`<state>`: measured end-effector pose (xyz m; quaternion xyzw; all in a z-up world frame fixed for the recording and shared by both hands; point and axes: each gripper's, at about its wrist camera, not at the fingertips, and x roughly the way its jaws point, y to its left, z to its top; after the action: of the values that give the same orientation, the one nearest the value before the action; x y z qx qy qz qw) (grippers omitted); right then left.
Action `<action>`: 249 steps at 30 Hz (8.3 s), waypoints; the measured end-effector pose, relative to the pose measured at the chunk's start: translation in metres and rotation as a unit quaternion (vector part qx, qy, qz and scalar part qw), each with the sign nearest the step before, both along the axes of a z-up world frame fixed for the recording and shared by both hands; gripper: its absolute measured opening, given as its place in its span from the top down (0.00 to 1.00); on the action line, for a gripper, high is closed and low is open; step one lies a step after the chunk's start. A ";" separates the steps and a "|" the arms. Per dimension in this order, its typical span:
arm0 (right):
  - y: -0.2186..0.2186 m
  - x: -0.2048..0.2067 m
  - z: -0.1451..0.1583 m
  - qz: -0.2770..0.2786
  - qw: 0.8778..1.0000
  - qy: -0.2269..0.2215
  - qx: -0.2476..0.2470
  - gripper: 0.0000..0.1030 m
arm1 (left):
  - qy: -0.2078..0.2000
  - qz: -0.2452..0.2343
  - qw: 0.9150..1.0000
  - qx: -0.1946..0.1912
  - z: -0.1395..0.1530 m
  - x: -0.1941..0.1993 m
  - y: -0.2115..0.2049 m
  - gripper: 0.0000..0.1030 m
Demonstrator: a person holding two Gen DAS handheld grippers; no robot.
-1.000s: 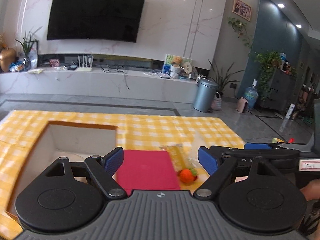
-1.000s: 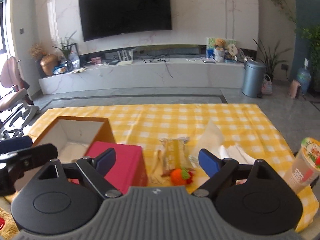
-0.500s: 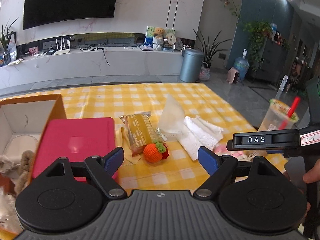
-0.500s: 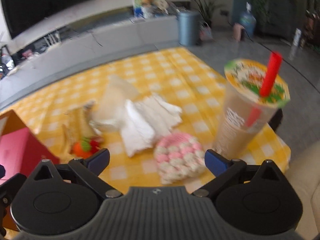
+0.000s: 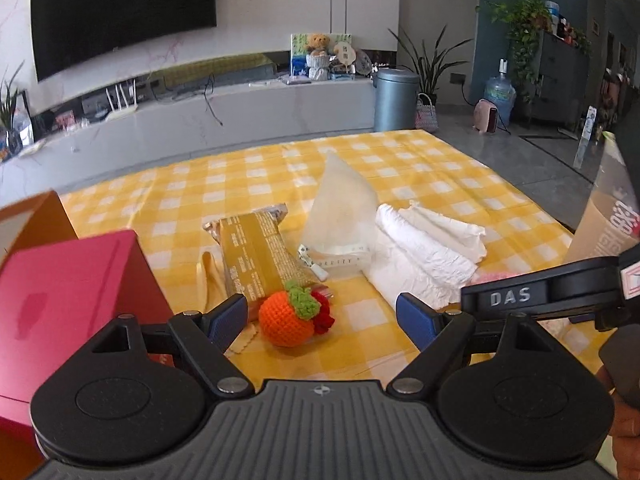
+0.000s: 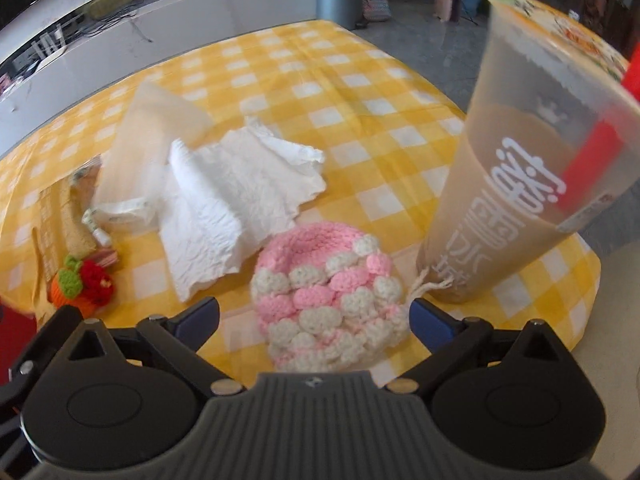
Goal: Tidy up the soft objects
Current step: 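Grasp the orange crocheted fruit with the left tool while the right tool grasps the pink crocheted pouch, then lift the fruit with the left tool and the pouch with the right tool toward the box, then open the right tool to drop the pouch into the box while the left tool releases the fruit, then withdraw both tools from the box back toward the table items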
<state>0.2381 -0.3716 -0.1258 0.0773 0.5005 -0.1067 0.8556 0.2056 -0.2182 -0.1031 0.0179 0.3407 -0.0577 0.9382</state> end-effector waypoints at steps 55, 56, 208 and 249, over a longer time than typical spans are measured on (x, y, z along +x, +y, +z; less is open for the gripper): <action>0.027 0.002 -0.026 0.099 0.993 0.054 -0.042 0.07 | 0.015 -0.024 0.998 -0.048 -0.014 -0.055 0.032 0.42; 0.025 0.002 -0.026 0.096 0.993 0.053 -0.034 0.10 | 0.015 -0.025 0.998 -0.048 -0.014 -0.055 0.032 0.42; 0.217 -0.068 0.118 0.249 0.940 -0.234 0.010 0.10 | -0.135 0.228 0.960 -0.090 0.129 -0.087 0.267 0.00; 0.006 -0.039 0.086 0.117 0.974 -0.154 0.117 0.07 | -0.059 -0.048 0.997 0.023 0.058 -0.064 0.021 0.00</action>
<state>0.1988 -0.3655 -0.0393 0.1333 0.3771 0.0666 0.9141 0.1415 -0.1975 -0.0448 0.0594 0.2848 -0.0939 0.9521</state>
